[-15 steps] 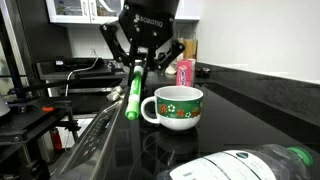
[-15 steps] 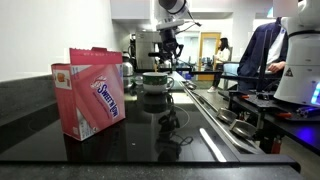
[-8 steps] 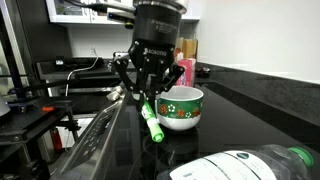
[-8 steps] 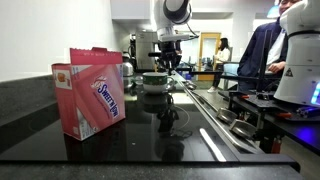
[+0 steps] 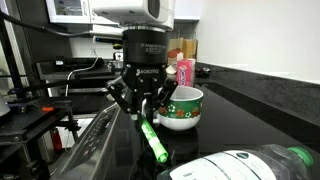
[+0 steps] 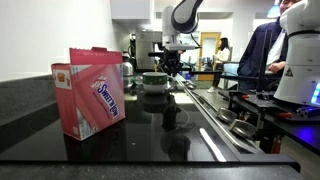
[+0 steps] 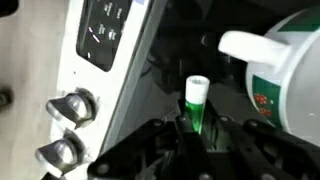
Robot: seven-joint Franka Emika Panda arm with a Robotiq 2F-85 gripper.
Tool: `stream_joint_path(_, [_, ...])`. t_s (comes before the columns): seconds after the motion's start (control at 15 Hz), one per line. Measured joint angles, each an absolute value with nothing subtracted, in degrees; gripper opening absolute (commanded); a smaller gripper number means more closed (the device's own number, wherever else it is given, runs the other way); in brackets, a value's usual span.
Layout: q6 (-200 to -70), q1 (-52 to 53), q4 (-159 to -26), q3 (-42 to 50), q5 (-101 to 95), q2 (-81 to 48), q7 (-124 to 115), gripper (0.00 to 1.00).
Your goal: Take the green marker out of the white and green mug
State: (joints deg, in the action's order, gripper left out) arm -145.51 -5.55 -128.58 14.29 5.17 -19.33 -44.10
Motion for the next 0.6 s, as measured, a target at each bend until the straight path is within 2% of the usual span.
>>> stream_joint_path(0.27, [-148.1, -5.1, -128.9, 14.0, 5.2, -20.9, -39.7, 0.05])
stream_joint_path(0.33, [-148.2, -4.8, -128.9, 14.0, 5.2, -21.2, -39.5, 0.45])
stream_joint_path(0.4, [-148.2, -4.6, -128.9, 14.0, 5.2, -21.5, -39.5, 0.47])
stream_joint_path(0.6, [-148.2, -3.9, -128.9, 14.0, 5.6, -22.0, -39.5, 0.68])
